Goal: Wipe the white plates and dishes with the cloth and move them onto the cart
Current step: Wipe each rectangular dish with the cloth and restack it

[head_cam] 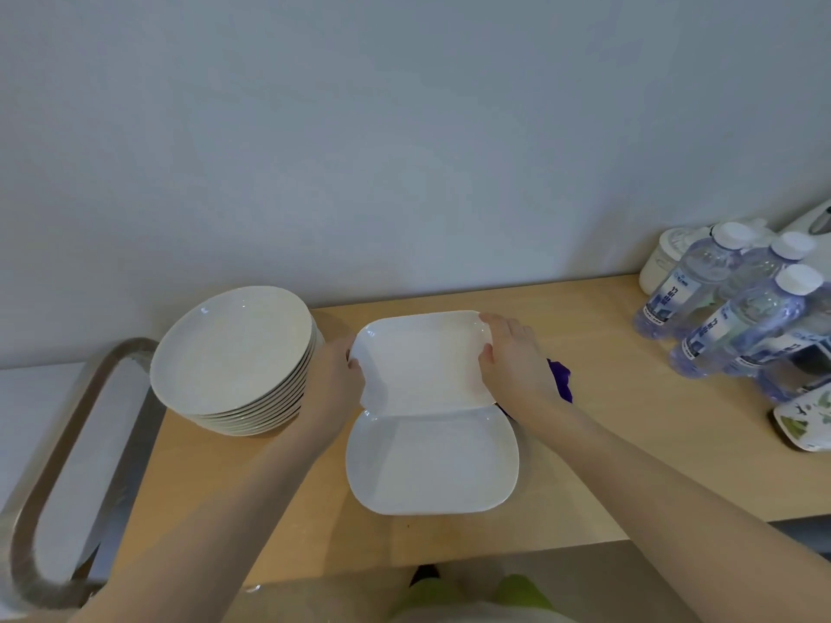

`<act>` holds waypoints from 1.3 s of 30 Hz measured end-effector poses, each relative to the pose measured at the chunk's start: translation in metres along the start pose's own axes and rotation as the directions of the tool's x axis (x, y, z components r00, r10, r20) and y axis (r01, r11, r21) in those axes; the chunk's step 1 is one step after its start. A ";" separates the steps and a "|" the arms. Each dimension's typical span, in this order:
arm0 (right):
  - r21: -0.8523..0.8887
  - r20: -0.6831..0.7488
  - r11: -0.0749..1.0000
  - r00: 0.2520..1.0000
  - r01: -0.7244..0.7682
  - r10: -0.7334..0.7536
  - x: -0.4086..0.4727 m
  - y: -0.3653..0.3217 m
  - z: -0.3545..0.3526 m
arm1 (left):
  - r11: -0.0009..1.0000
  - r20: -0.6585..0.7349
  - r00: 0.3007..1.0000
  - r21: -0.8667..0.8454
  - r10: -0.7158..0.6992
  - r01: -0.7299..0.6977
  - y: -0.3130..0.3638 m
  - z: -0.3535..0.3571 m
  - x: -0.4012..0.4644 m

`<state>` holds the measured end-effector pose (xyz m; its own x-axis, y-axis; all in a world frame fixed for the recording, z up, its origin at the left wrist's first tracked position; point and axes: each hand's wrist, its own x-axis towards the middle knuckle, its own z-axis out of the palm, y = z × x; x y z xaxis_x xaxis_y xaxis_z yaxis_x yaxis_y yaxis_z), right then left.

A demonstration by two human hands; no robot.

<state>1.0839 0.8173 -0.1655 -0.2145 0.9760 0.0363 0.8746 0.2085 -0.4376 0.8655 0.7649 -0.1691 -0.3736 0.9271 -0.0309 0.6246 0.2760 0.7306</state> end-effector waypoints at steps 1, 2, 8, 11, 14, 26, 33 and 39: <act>-0.022 0.012 1.000 1.000 0.000 0.000 -0.007 -0.001 0.000 | 1.000 0.016 1.000 -0.001 0.003 -0.003 -0.001 0.000 -0.007; -0.048 0.020 0.999 1.000 0.001 0.000 -0.014 -0.002 0.000 | 1.000 0.028 1.000 0.007 0.003 -0.003 -0.002 0.000 -0.014; -0.197 0.030 0.980 0.999 -0.020 0.026 -0.052 -0.008 0.006 | 0.997 0.062 0.998 0.079 -0.021 0.016 -0.005 -0.002 -0.047; -0.239 0.041 0.970 0.998 -0.036 0.047 -0.068 -0.011 0.011 | 0.993 0.068 0.997 0.114 -0.047 0.039 -0.007 -0.004 -0.059; -0.290 0.054 0.956 0.997 -0.038 0.056 -0.081 -0.013 0.016 | 0.987 0.073 0.995 0.151 -0.072 0.060 -0.009 -0.005 -0.066; -0.339 0.109 0.937 0.986 -0.085 0.128 -0.101 -0.017 0.026 | 0.948 0.079 0.996 0.318 -0.027 0.000 -0.012 0.001 -0.079; -0.340 0.115 0.938 0.987 -0.068 0.113 -0.105 -0.016 0.036 | 0.906 0.094 0.995 0.422 -0.025 -0.017 -0.017 0.005 -0.084; -0.349 0.128 0.936 0.987 -0.046 0.096 -0.109 -0.007 0.045 | 0.799 0.089 0.996 0.599 0.002 -0.055 -0.018 0.009 -0.083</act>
<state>1.0817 0.7063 -0.2069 -0.1835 0.9755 -0.1216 0.9802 0.1722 -0.0975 0.8911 0.6853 -0.1856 -0.3099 0.9465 -0.0900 0.9304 0.3214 0.1764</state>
